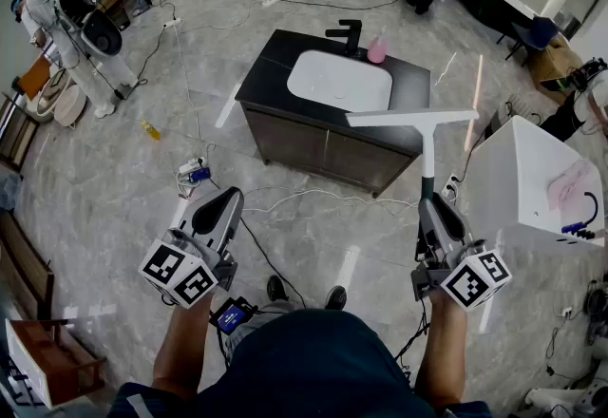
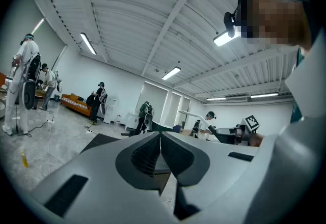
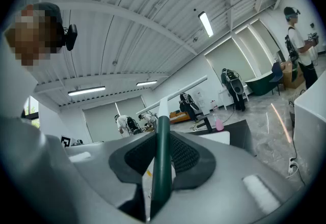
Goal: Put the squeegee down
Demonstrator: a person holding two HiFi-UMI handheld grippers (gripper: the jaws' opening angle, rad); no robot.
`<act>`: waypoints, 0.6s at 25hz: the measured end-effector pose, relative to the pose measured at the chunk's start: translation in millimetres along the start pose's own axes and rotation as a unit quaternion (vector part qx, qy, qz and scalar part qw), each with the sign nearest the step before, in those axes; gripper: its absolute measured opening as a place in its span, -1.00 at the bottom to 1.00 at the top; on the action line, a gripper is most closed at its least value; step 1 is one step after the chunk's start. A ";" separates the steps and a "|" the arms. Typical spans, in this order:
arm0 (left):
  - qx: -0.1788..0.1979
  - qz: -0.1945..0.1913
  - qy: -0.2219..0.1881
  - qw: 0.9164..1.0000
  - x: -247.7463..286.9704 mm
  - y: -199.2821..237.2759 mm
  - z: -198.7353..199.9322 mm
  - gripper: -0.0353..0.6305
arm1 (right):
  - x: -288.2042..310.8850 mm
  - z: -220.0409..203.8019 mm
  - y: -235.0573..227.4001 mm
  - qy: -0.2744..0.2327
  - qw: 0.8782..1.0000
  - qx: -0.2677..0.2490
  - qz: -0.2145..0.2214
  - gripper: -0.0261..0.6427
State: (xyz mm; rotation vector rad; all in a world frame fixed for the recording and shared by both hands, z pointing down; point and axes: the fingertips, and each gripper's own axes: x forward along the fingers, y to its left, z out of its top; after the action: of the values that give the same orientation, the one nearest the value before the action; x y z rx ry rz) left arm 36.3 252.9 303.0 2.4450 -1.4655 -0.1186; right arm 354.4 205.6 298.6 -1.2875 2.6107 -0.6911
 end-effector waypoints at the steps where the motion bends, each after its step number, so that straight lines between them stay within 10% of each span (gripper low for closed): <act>1: 0.000 0.000 0.000 1.000 0.1 -0.2 0.5 -0.86 | 0.2 0.6 0.2 0.000 1.000 0.000 0.000 -0.64; 15: 0.005 -0.007 0.003 1.000 2.0 -4.3 4.9 -0.86 | 2.9 2.0 2.5 -0.002 1.000 0.008 0.004 -0.64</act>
State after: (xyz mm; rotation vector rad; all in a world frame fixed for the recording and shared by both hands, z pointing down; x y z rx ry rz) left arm 39.9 252.1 297.2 2.4607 -1.4512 -0.1071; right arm 351.5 203.9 295.9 -1.2732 2.6006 -0.7048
